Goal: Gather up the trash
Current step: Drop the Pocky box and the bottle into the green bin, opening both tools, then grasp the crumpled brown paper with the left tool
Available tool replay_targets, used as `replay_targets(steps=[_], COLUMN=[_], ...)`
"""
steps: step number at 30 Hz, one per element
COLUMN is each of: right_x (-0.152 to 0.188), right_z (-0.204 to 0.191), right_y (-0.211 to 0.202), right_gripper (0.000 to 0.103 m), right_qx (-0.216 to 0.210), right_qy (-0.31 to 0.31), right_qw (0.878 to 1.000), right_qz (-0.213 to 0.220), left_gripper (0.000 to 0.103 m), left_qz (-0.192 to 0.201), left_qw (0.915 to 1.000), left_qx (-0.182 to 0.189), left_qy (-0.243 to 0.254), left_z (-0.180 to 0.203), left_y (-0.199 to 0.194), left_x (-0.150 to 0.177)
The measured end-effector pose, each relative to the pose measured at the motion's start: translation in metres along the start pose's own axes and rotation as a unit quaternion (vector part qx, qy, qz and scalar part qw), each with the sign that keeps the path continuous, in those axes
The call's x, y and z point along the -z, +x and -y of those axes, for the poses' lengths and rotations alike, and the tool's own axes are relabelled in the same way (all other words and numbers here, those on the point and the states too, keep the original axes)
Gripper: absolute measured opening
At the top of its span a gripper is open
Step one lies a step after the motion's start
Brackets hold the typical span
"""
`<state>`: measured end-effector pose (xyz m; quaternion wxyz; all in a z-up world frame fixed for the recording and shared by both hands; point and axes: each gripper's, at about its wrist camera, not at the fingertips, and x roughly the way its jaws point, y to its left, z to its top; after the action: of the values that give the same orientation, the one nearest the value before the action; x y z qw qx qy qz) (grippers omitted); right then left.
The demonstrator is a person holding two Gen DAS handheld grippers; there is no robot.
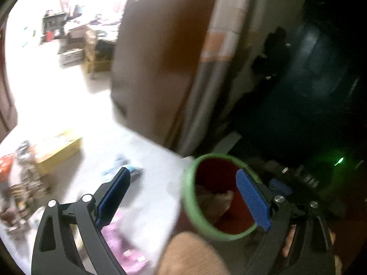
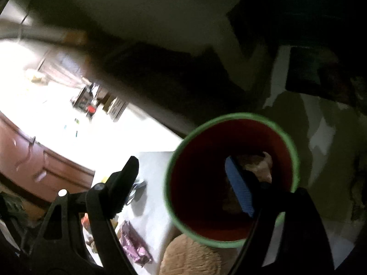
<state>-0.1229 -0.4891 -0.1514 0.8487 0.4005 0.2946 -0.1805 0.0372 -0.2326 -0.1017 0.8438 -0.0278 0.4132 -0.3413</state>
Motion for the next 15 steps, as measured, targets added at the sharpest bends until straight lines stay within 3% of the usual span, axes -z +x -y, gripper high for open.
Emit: replay_targets(steps=[8, 11, 15], right_x=[0.039, 0.064, 0.086], right_z=[-0.077, -0.107, -0.144], right_y=[0.029, 0.042, 0.055], right_gripper=[0.077, 0.077, 0.077], right_qx=[-0.041, -0.052, -0.062], right_qy=[-0.079, -0.116, -0.155], right_qw=[0.994, 0.988, 0.979], right_qz=[-0.059, -0.088, -0.119], left_gripper=[0.089, 0.089, 0.089], left_qz=[0.019, 0.036, 0.025], left_qw=[0.9937, 0.9863, 0.9709], left_qx=[-0.109, -0.153, -0.21], left_qy=[-0.022, -0.05, -0.113], left_z=[-0.082, -0.124, -0.193], left_y=[-0.044, -0.068, -0.092], left_x=[0.008, 0.015, 0.035])
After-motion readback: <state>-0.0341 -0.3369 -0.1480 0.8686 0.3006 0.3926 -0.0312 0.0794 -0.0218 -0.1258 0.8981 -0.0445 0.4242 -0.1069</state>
